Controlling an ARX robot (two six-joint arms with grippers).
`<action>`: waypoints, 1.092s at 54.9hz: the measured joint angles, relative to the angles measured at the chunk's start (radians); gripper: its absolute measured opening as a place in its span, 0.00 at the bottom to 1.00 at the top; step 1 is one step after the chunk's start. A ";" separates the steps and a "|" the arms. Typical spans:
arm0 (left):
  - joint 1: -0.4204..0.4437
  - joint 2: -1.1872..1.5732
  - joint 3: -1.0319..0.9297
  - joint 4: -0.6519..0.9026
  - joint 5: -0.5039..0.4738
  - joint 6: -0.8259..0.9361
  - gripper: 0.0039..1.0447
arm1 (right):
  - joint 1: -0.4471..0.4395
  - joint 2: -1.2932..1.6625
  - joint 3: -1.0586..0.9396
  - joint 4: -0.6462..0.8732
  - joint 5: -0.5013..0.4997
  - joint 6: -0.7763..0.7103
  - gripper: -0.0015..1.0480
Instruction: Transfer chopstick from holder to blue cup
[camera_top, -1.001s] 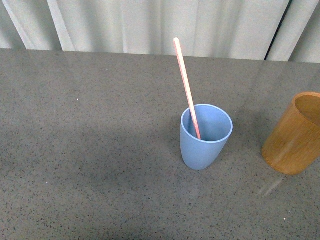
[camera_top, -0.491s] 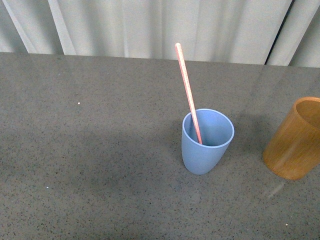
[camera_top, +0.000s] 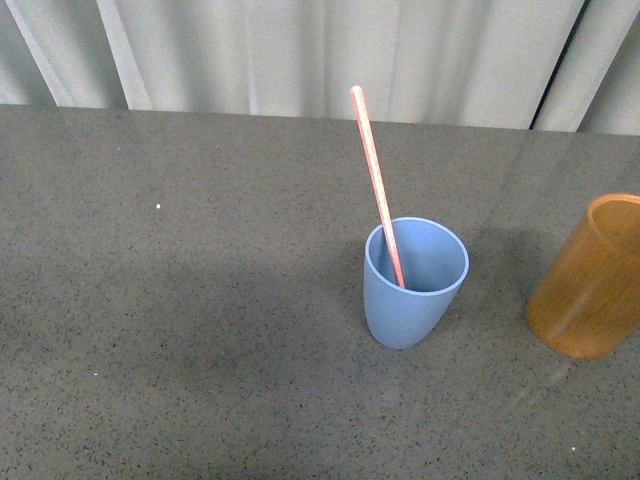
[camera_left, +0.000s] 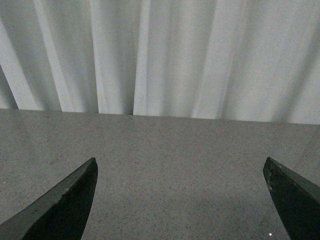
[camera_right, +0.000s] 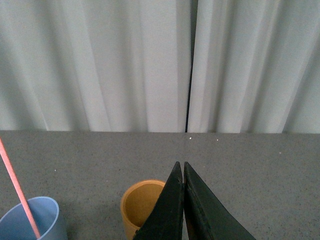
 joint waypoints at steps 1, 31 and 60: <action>0.000 0.000 0.000 0.000 0.000 0.000 0.94 | 0.000 -0.007 0.000 -0.004 0.000 0.000 0.01; 0.000 0.000 0.000 0.000 0.000 0.000 0.94 | 0.000 -0.182 0.000 -0.175 0.001 0.000 0.01; 0.000 0.000 0.000 0.000 0.000 0.000 0.94 | 0.000 -0.385 0.001 -0.385 0.002 0.000 0.01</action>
